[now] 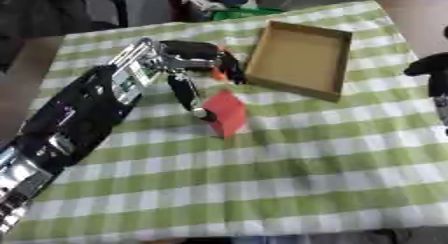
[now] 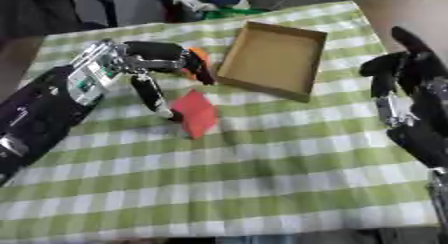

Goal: Pick up objects on the table and place them in the box.

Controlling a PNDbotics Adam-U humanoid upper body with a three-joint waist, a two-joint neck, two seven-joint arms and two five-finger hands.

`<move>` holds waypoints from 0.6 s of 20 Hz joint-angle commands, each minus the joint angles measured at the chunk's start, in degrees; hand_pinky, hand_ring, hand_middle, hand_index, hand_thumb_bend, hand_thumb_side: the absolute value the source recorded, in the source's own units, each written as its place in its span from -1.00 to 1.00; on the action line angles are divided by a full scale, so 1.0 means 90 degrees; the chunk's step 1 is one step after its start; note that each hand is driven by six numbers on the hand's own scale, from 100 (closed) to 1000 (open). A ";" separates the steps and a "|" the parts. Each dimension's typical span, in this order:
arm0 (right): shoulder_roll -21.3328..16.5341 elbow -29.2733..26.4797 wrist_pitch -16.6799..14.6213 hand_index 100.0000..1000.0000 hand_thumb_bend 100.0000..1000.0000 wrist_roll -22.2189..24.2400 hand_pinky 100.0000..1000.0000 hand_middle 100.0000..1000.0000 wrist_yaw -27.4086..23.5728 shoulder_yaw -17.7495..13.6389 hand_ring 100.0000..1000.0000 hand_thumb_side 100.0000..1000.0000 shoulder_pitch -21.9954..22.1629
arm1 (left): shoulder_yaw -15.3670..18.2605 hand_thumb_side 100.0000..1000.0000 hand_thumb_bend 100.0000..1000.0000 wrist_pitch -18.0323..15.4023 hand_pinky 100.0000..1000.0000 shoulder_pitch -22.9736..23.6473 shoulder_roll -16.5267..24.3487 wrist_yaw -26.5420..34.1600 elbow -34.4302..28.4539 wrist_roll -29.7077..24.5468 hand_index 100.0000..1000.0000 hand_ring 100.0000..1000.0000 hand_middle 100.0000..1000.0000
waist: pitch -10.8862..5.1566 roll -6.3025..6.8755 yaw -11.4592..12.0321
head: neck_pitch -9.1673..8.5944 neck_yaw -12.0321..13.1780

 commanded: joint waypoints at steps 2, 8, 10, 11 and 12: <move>-0.0107 -0.0055 -0.0012 1.00 -1.00 0.0013 0.67 0.21 -0.0006 0.0003 0.34 0.12 -0.0069 | -0.0053 -1.00 0.02 -0.2153 0.45 -0.0107 0.0034 -0.0073 0.0104 -0.2045 0.60 0.39 0.25 | -0.0082 -0.0019 -0.0008 | -0.0017 -0.0009; -0.0102 -0.0043 -0.0013 1.00 -1.00 0.0010 0.67 0.21 -0.0003 -0.0005 0.34 0.12 -0.0060 | 0.0023 -1.00 -0.30 -0.2127 0.35 -0.0092 0.0028 -0.0042 0.0148 -0.2045 0.32 0.11 -0.11 | -0.0088 -0.0009 -0.0008 | -0.0012 -0.0030; -0.0101 -0.0041 -0.0014 1.00 -1.00 0.0010 0.67 0.21 -0.0001 -0.0007 0.34 0.12 -0.0057 | 0.0103 -1.00 -0.38 -0.2069 0.32 -0.0094 0.0059 0.0005 0.0105 -0.2045 0.21 0.03 -0.23 | -0.0091 -0.0007 -0.0007 | -0.0012 -0.0037; -0.0102 -0.0042 -0.0015 1.00 -1.00 0.0007 0.67 0.21 -0.0002 -0.0010 0.34 0.12 -0.0057 | 0.0155 -1.00 -0.40 -0.2033 0.33 -0.0104 0.0085 0.0027 0.0066 -0.2045 0.18 0.02 -0.25 | -0.0093 -0.0007 -0.0005 | -0.0012 -0.0043; -0.0103 -0.0043 -0.0015 1.00 -1.00 0.0004 0.67 0.21 -0.0003 -0.0013 0.34 0.12 -0.0056 | 0.0227 -1.00 -0.41 -0.1990 0.33 -0.0124 0.0118 0.0041 0.0015 -0.2045 0.18 0.02 -0.25 | -0.0096 -0.0007 -0.0002 | -0.0011 -0.0048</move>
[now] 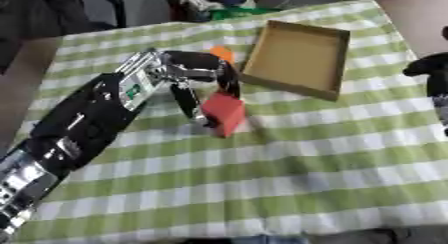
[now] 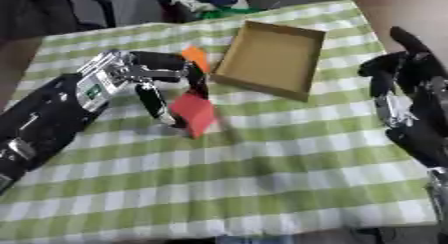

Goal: Pick up objects on the table and place them in the box.

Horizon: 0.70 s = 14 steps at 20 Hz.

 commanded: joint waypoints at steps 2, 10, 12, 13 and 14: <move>-0.0103 -0.0048 -0.0016 1.00 -1.00 0.0001 0.67 0.21 -0.0007 -0.0022 0.34 0.12 -0.0051 | 0.0415 -1.00 -0.44 -0.1862 0.35 -0.0197 0.0236 0.0053 -0.0275 -0.2056 0.18 0.03 -0.24 | -0.0103 -0.0033 0.0014 | -0.0010 -0.0034; -0.0094 -0.0089 -0.0026 1.00 -1.00 0.0012 0.67 0.21 -0.0052 -0.0009 0.34 0.11 -0.0067 | 0.1281 -1.00 -0.47 -0.1345 0.38 -0.0733 -0.0192 -0.0506 -0.0011 -0.1844 0.19 0.07 -0.22 | -0.0116 -0.0044 -0.0066 | -0.0019 -0.0027; -0.0100 -0.0125 -0.0034 1.00 -1.00 0.0016 0.67 0.21 -0.0070 -0.0001 0.34 0.11 -0.0084 | 0.1411 -1.00 -0.46 -0.1304 0.39 -0.0905 -0.0431 -0.0819 0.0256 -0.1689 0.20 0.07 -0.21 | -0.0111 -0.0040 -0.0126 | -0.0026 0.0002; -0.0103 -0.0154 -0.0040 1.00 -1.00 0.0022 0.67 0.21 -0.0081 0.0006 0.34 0.10 -0.0098 | 0.1470 -1.00 -0.46 -0.1301 0.39 -0.0984 -0.0557 -0.1004 0.0404 -0.1597 0.21 0.08 -0.20 | -0.0107 -0.0038 -0.0160 | -0.0029 0.0018; -0.0107 -0.0195 -0.0051 1.00 -1.00 0.0033 0.67 0.21 -0.0089 0.0013 0.34 0.10 -0.0116 | 0.1535 -1.00 -0.46 -0.1297 0.40 -0.1059 -0.0693 -0.1212 0.0555 -0.1501 0.22 0.09 -0.19 | -0.0101 -0.0036 -0.0203 | -0.0035 0.0039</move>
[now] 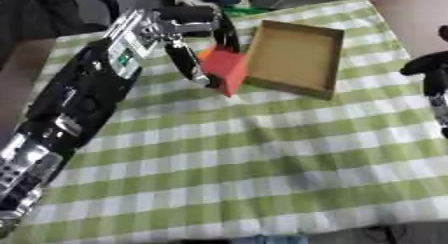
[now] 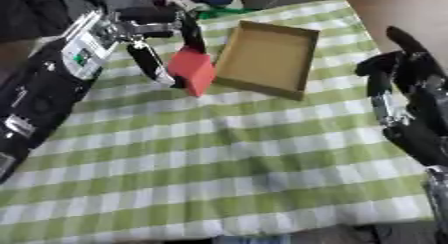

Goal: Pick up objects on the table and place them in the box.

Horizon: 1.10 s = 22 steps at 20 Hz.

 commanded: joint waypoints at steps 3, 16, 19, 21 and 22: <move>-0.0124 -0.0350 -0.0051 1.00 -1.00 -0.0024 0.71 0.22 -0.0053 -0.0058 0.37 0.07 -0.0166 | 0.0433 -1.00 -0.47 -0.1458 0.40 -0.0408 -0.0567 -0.1059 0.0631 -0.1001 0.23 0.10 -0.17 | -0.0070 -0.0042 -0.0154 | -0.0079 0.0115; -0.0131 -0.0781 0.0001 1.00 -1.00 -0.0342 0.77 0.21 0.0021 -0.0277 0.36 0.05 -0.0304 | 0.1239 -0.99 -0.51 -0.0737 0.40 -0.0651 -0.1524 -0.3152 0.1043 0.0820 0.25 0.12 -0.13 | 0.0040 -0.0073 -0.0613 | -0.0182 0.0368; -0.0128 -0.0787 -0.0015 1.00 -1.00 -0.0284 0.75 0.21 -0.0005 -0.0253 0.35 0.05 -0.0318 | 0.1423 -0.97 -0.51 -0.0503 0.40 -0.0758 -0.1600 -0.3444 0.0983 0.1165 0.26 0.12 -0.13 | 0.0051 -0.0070 -0.0677 | -0.0199 0.0405; -0.0123 -0.0788 -0.0023 1.00 -1.00 -0.0247 0.72 0.21 -0.0019 -0.0236 0.35 0.05 -0.0330 | 0.1536 -0.96 -0.51 -0.0361 0.39 -0.0820 -0.1642 -0.3571 0.0942 0.1359 0.26 0.12 -0.12 | 0.0060 -0.0065 -0.0718 | -0.0217 0.0430; -0.0118 -0.0788 -0.0027 1.00 -1.00 -0.0227 0.72 0.21 -0.0024 -0.0227 0.35 0.05 -0.0339 | 0.1596 -0.94 -0.51 -0.0278 0.39 -0.0845 -0.1659 -0.3623 0.0916 0.1454 0.26 0.12 -0.12 | 0.0067 -0.0063 -0.0740 | -0.0230 0.0439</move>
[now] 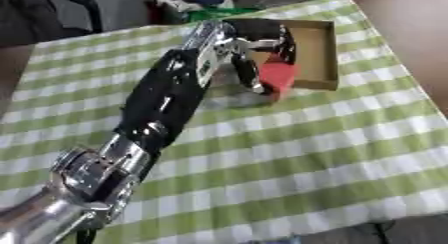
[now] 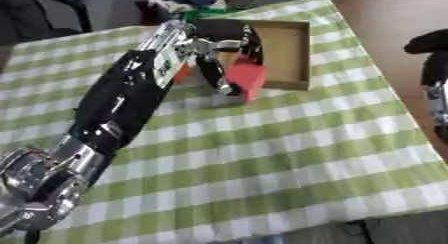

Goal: Pick up objects on the table and place them in the box.

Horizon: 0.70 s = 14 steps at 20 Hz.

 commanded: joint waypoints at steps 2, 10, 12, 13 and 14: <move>-0.0091 -0.0163 -0.0025 1.00 -1.00 0.0075 0.71 0.21 -0.0022 0.0009 0.35 0.05 -0.0119 | 0.0297 -0.90 -0.47 0.0339 0.37 -0.0242 -0.0026 -0.0235 -0.0221 0.0421 0.28 0.12 -0.11 | -0.0063 -0.0059 -0.0053 | -0.0107 0.0055; -0.0037 -0.0163 -0.0041 1.00 -1.00 0.0199 0.70 0.21 -0.0078 0.0108 0.35 0.05 -0.0221 | 0.0676 -0.76 -0.30 0.1414 0.32 -0.0232 -0.0285 -0.0707 -0.0261 0.1217 0.32 0.14 -0.06 | 0.0037 -0.0041 -0.0268 | -0.0243 0.0151; -0.0017 -0.0163 -0.0047 1.00 -1.00 0.0232 0.70 0.21 -0.0093 0.0135 0.35 0.06 -0.0254 | 0.0731 -0.74 -0.26 0.1594 0.31 -0.0208 -0.0364 -0.0792 -0.0213 0.1372 0.33 0.14 -0.06 | 0.0068 -0.0031 -0.0335 | -0.0277 0.0190; -0.0008 -0.0163 -0.0047 1.00 -1.00 0.0243 0.70 0.21 -0.0097 0.0140 0.35 0.06 -0.0265 | 0.0754 -0.74 -0.25 0.1665 0.30 -0.0191 -0.0399 -0.0820 -0.0188 0.1437 0.34 0.14 -0.05 | 0.0082 -0.0027 -0.0361 | -0.0288 0.0199; 0.0000 -0.0163 -0.0047 1.00 -1.00 0.0251 0.70 0.21 -0.0099 0.0144 0.35 0.06 -0.0276 | 0.0772 -0.71 -0.20 0.1711 0.29 -0.0169 -0.0435 -0.0823 -0.0157 0.1492 0.38 0.15 -0.02 | 0.0097 -0.0022 -0.0382 | -0.0299 0.0203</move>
